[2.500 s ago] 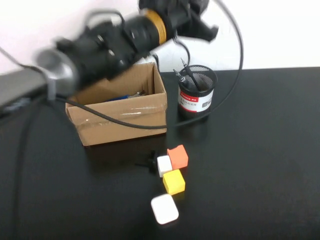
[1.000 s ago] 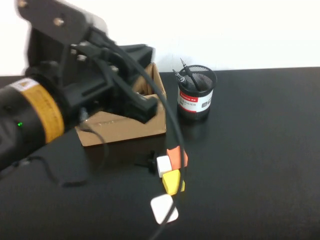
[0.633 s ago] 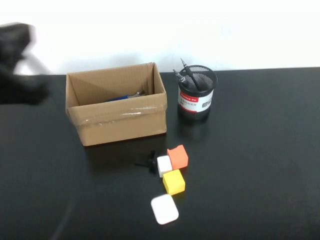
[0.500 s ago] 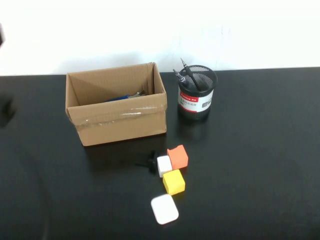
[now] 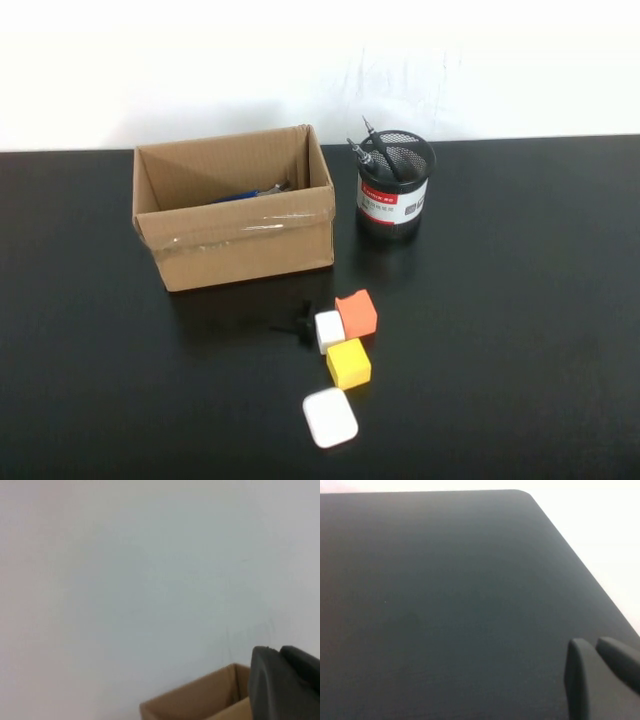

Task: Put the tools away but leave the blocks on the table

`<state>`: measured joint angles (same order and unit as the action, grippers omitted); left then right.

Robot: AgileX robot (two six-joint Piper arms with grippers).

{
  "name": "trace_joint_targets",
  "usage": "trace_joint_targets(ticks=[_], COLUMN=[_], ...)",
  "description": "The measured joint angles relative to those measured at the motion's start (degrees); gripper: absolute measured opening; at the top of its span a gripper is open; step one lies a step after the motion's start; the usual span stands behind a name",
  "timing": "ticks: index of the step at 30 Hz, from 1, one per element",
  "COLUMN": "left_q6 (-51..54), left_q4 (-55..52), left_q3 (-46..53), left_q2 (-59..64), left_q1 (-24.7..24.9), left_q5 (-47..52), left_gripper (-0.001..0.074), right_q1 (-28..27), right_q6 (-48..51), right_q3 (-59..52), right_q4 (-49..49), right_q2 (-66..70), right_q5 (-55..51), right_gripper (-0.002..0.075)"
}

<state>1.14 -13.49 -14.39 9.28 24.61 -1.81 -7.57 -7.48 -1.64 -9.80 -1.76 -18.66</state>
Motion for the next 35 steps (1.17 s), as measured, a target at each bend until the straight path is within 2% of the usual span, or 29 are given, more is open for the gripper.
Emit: trace_joint_targets(ticks=[6, 8, 16, 23, 35], left_q6=[0.3, 0.3, 0.3, -8.7, -9.7], left_q4=[6.0, 6.3, 9.6, 12.0, 12.0], left_q3=[13.0, 15.3, 16.0, 16.0, 16.0], left_q2=[-9.3, -9.8, -9.8, -9.8, -9.8], left_q1=[-10.3, -11.7, -12.4, -12.4, -12.4], left_q5=[-0.2, 2.7, 21.4, 22.0, 22.0], left_gripper=[-0.0003, -0.0003, -0.0003, -0.0003, -0.0003], right_q1=[0.0, 0.0, 0.0, 0.0, 0.0], right_q6=[0.0, 0.0, 0.0, 0.0, 0.0], right_q3=[0.0, 0.0, 0.0, 0.0, 0.0], right_q4=[0.0, 0.1, 0.1, 0.1, 0.1], right_q2=[0.0, 0.0, 0.0, 0.0, 0.0], right_q5=[0.0, 0.0, 0.0, 0.0, 0.0], right_gripper=[-0.0009, -0.0009, -0.0009, -0.0009, -0.0009])
